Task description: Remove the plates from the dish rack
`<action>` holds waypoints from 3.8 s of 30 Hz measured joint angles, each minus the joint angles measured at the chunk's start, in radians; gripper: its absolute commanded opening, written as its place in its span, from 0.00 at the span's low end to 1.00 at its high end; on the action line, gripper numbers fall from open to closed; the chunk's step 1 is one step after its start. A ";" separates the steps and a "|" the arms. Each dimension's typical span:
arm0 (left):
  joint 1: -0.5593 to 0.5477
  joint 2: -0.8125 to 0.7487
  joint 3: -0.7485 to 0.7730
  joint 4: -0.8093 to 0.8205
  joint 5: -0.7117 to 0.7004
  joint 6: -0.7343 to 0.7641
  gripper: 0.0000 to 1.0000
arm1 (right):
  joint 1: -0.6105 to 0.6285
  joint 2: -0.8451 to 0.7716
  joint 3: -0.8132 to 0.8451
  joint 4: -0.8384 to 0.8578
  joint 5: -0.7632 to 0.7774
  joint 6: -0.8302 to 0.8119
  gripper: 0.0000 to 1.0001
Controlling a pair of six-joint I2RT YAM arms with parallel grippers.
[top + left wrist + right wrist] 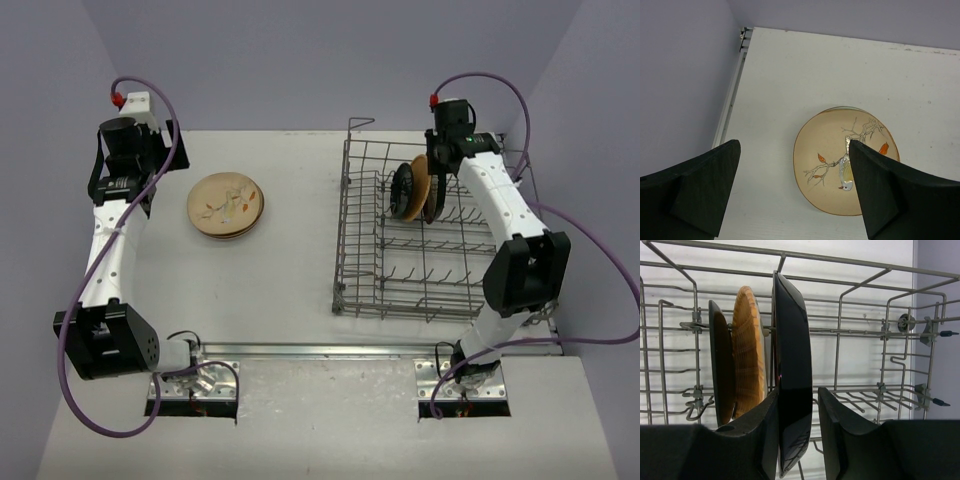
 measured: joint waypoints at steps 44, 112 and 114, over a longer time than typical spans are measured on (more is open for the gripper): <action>0.000 0.000 -0.007 0.000 -0.018 -0.008 1.00 | 0.068 0.135 0.225 -0.177 0.162 -0.044 0.00; -0.386 -0.009 -0.104 0.082 1.214 -0.373 0.02 | 0.212 -0.301 -0.155 0.273 -1.294 0.368 0.00; -0.382 -0.011 -0.123 0.112 1.213 -0.428 0.00 | 0.214 -0.293 -0.156 0.293 -1.301 0.368 0.00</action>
